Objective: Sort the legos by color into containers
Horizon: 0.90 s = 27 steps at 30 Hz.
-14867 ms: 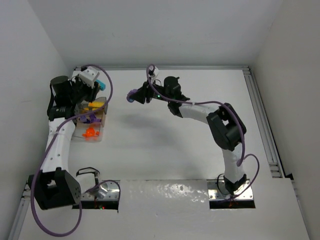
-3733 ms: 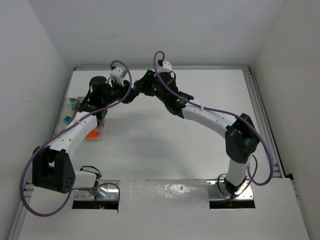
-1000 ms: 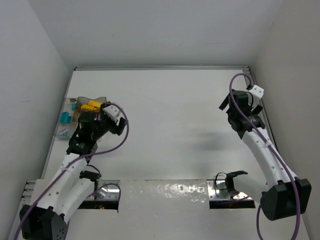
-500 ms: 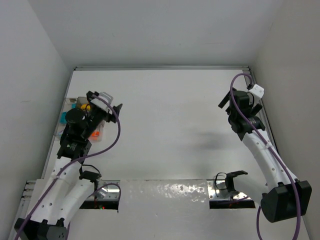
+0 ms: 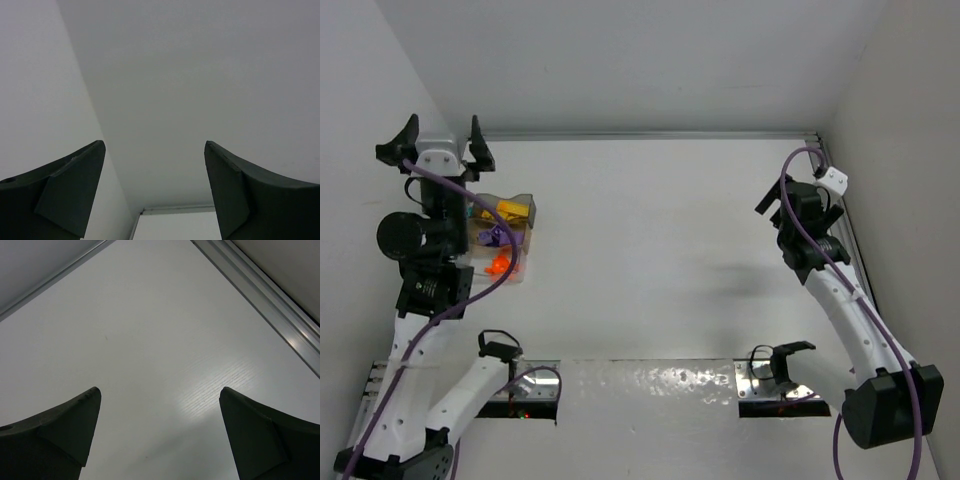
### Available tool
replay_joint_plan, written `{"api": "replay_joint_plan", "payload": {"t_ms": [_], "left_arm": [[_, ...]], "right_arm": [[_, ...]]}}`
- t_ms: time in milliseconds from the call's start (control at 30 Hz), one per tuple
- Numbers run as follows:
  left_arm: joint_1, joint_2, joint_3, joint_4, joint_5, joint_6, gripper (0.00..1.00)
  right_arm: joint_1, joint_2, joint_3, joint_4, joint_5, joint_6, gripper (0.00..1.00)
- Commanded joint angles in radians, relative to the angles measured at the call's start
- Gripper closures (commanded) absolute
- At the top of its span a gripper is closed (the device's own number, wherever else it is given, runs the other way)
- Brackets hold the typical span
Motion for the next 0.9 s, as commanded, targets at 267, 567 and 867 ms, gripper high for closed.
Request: {"api": "replay_joint_plan", "payload": {"t_ms": [267,567,867], "left_arm": [[0.08,0.06,0.091,-0.072,-0.447,0.08,0.19],[0.284,0.109,0.194,0.0,-0.6,0.274,0.18],[0.459,0.082,0.136,0.004,-0.679,0.35,0.18]], "right_arm": [[0.001,-0.005,-0.009,0.104,-0.045,-0.058,0.01],[0.003,0.053,-0.012,0.206,-0.111,-0.084,0.01],[0.001,0.177,0.048,0.286,-0.143,-0.137,0.01]]}}
